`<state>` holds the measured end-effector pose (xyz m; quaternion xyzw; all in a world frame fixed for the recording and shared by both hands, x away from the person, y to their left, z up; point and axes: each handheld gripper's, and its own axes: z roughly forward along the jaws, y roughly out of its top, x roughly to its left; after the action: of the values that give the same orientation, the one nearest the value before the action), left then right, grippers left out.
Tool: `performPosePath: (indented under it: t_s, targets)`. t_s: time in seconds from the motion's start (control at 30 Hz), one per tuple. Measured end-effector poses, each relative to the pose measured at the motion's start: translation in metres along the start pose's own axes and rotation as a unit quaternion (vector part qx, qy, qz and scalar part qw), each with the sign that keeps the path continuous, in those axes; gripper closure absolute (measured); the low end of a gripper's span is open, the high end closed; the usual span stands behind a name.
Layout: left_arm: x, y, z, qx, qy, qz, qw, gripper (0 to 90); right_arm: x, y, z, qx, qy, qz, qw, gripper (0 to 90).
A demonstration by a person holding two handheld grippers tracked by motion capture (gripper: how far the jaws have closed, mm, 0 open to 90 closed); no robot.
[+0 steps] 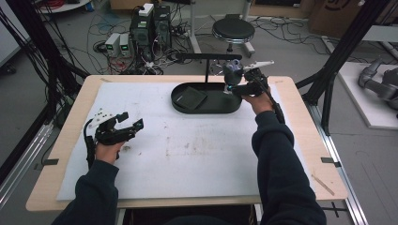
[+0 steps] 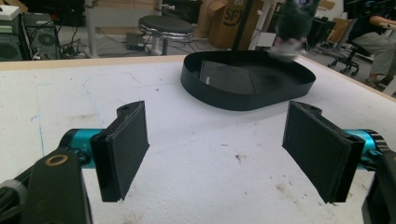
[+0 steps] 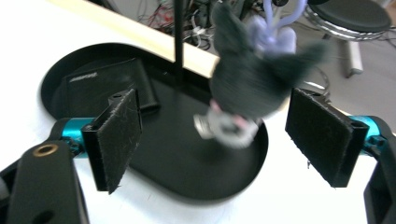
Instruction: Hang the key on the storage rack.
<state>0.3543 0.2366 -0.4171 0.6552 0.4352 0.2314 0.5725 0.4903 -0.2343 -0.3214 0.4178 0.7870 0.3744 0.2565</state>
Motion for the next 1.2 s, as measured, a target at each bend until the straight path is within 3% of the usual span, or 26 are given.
performPosePath:
  t_s: [0.1,0.17,0.3,0.37,0.43,0.5,0.67,0.9,1.2]
  targets:
    - [0.0,0.0,0.0,0.001,0.0,0.0,1.0,21.9,-0.001,-0.005,-0.018,-0.021,0.025,-0.002,0.9995,19.0]
    - [0.0,0.0,0.0,0.0,0.0,0.003,1.0,21.9,-0.002,-0.012,-0.029,-0.035,0.027,-0.003,0.999,19.0]
    - [-0.001,0.0,0.001,0.0,-0.003,0.0,1.0,21.9,-0.005,-0.026,-0.046,-0.024,0.02,-0.001,0.9995,19.0]
    - [0.0,0.0,0.0,0.0,-0.002,-0.001,1.0,21.9,-0.005,-0.037,-0.054,-0.032,0.034,-0.01,0.9988,19.0]
    - [0.0,0.0,0.0,0.001,-0.001,-0.001,1.0,21.9,-0.004,-0.044,-0.059,-0.013,0.024,-0.015,0.9995,19.0]
    - [-0.001,0.0,0.0,0.001,-0.001,0.001,1.0,21.9,-0.002,-0.056,-0.065,-0.029,0.034,-0.022,0.9988,19.0]
    - [-0.004,0.002,-0.002,-0.003,0.002,0.009,1.0,21.9,0.002,-0.083,-0.072,-0.029,0.024,-0.024,0.999,19.0]
    - [-0.005,0.001,-0.001,-0.003,0.006,0.015,0.9999,21.9,0.006,-0.12,-0.076,-0.039,0.027,-0.013,0.9988,19.0]
    - [-0.01,0.002,-0.001,0.0,-0.001,0.029,0.9996,21.9,0.007,-0.145,-0.079,-0.051,0.012,0.007,0.9986,19.0]
